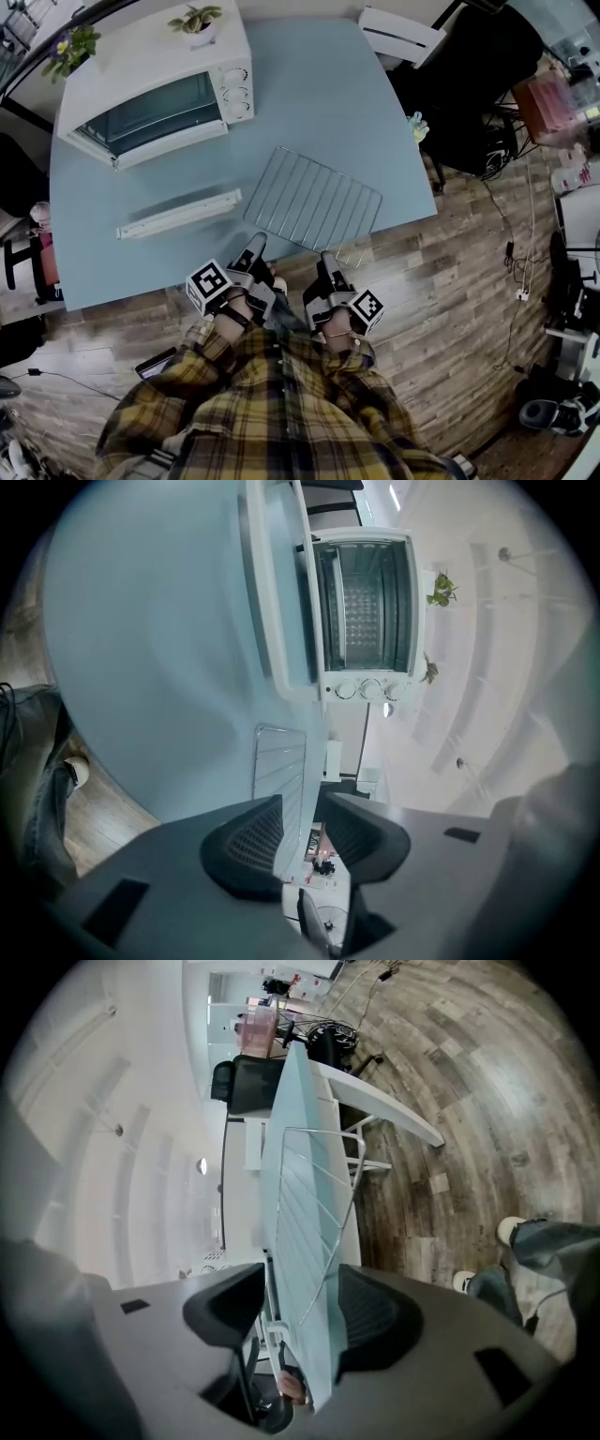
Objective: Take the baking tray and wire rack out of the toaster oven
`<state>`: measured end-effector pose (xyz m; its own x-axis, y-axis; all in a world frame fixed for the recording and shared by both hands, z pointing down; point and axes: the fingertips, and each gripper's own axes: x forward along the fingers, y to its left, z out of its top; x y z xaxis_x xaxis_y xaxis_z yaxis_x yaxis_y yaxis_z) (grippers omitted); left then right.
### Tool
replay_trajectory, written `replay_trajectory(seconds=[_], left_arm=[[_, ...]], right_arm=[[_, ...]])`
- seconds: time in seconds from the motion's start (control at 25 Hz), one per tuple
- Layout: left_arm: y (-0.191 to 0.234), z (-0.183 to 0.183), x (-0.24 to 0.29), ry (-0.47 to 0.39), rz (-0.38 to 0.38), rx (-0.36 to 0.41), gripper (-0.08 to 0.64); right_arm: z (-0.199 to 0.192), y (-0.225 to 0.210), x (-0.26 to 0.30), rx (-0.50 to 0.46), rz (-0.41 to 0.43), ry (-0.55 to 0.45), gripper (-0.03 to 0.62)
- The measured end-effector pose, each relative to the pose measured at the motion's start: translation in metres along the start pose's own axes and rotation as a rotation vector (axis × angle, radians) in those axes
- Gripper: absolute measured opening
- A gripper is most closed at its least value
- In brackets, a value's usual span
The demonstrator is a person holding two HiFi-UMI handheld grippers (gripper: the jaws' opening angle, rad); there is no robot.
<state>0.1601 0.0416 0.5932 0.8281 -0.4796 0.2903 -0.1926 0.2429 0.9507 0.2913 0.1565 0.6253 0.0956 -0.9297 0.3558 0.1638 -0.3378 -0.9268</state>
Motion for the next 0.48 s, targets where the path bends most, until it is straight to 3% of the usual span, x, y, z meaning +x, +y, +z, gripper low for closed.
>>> replay_trajectory(seconds=[0.24, 0.48], left_arm=[[-0.042, 0.016, -0.008, -0.025, -0.133, -0.008, 0.127], [-0.097, 0.096, -0.031, -0.174, -0.268, 0.014, 0.14]], right_arm=[[-0.023, 0.064, 0.002, -0.085, 0.132, 0.059, 0.229], [-0.081, 0.152, 0.065, -0.159, 0.306, 0.199, 0.229]])
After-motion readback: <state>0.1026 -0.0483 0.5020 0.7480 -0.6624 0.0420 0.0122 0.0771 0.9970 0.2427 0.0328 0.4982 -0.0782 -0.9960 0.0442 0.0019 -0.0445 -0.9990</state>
